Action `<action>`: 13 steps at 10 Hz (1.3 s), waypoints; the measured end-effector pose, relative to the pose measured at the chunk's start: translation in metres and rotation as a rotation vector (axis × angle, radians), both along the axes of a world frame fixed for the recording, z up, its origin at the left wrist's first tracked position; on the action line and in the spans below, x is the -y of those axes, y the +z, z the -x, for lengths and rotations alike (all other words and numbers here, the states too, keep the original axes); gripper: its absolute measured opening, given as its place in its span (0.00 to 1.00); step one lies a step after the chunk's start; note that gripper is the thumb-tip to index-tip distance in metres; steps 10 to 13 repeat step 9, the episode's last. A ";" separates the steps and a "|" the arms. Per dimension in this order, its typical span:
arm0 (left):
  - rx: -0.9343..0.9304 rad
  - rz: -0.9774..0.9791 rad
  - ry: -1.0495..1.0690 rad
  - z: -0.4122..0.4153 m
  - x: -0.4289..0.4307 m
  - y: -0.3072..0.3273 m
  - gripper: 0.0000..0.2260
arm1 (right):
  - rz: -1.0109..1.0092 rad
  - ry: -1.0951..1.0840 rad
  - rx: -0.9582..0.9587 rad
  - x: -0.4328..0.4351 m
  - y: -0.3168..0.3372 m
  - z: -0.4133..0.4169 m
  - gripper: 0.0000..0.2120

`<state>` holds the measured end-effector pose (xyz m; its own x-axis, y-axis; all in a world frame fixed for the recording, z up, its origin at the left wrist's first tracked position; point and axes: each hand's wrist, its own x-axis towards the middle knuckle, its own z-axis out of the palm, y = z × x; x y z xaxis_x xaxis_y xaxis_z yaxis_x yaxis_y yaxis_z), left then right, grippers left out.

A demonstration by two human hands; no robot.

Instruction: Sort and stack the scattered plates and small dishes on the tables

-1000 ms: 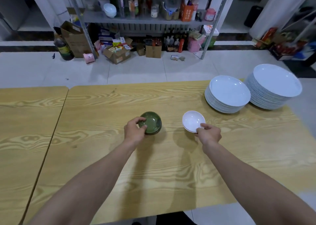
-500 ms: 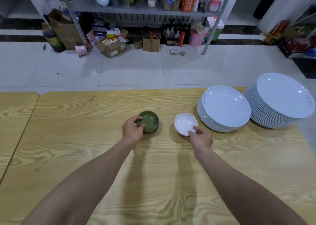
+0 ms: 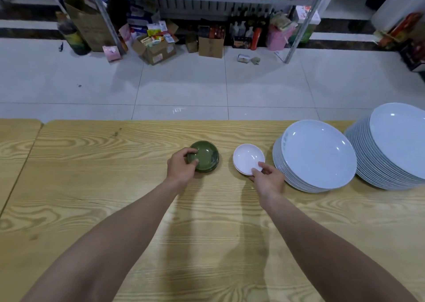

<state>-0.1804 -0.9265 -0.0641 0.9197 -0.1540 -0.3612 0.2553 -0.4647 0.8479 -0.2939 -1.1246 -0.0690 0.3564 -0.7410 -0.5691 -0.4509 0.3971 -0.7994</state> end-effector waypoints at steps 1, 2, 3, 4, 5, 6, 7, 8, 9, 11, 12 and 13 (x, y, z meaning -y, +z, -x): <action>0.022 0.017 -0.009 -0.002 0.002 -0.001 0.13 | 0.005 0.005 0.010 0.001 -0.004 -0.003 0.12; 0.037 0.043 -0.017 -0.002 0.003 -0.001 0.13 | 0.012 0.023 0.005 0.001 -0.005 -0.003 0.12; 0.022 0.066 -0.024 -0.002 0.003 -0.002 0.13 | 0.009 0.024 0.018 0.000 -0.003 -0.003 0.12; 0.003 0.099 -0.023 -0.002 0.002 -0.003 0.13 | 0.006 0.032 0.045 -0.001 0.004 -0.002 0.12; -0.021 0.128 -0.031 -0.001 0.001 -0.002 0.13 | 0.027 0.136 0.008 0.001 0.008 0.003 0.17; -0.033 0.147 -0.043 0.000 0.003 -0.002 0.13 | 0.086 0.311 -0.017 0.000 0.012 0.012 0.25; -0.018 0.113 -0.073 -0.001 0.002 0.003 0.14 | 0.167 0.411 0.008 -0.005 0.021 0.025 0.28; 0.039 0.016 -0.148 0.000 -0.002 0.009 0.16 | 0.215 0.397 -0.018 -0.016 0.028 0.056 0.32; 0.261 -0.279 -0.238 0.006 -0.008 0.026 0.19 | 0.275 0.266 0.058 -0.041 0.035 0.101 0.22; 0.261 -0.279 -0.238 0.006 -0.008 0.026 0.19 | 0.275 0.266 0.058 -0.041 0.035 0.101 0.22; 0.261 -0.279 -0.238 0.006 -0.008 0.026 0.19 | 0.275 0.266 0.058 -0.041 0.035 0.101 0.22; 0.261 -0.279 -0.238 0.006 -0.008 0.026 0.19 | 0.275 0.266 0.058 -0.041 0.035 0.101 0.22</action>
